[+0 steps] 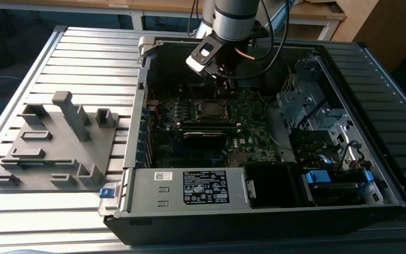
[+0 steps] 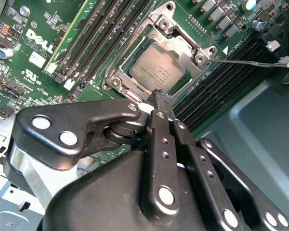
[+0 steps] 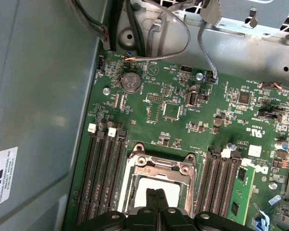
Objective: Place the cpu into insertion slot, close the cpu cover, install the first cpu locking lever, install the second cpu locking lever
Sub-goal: 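Close the cpu cover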
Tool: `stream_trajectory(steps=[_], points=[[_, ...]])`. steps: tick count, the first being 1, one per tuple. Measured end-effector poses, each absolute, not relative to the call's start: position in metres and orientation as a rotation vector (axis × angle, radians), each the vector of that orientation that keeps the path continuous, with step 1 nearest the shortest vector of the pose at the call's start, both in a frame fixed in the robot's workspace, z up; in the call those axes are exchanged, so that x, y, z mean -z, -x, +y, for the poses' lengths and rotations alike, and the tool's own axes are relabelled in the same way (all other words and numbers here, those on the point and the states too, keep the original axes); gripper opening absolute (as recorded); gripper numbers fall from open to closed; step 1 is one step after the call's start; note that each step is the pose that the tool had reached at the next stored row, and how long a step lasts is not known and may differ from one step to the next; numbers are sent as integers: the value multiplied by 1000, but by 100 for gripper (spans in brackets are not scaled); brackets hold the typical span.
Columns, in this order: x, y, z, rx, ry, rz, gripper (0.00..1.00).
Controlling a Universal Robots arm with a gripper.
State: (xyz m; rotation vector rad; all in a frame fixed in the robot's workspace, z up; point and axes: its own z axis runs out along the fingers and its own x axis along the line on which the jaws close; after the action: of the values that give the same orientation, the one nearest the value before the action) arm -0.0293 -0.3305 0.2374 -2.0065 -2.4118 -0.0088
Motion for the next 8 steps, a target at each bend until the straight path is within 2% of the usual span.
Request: stream_trajectory(steps=[8], points=[[-237,29,-330,9,1992,-2424,10]])
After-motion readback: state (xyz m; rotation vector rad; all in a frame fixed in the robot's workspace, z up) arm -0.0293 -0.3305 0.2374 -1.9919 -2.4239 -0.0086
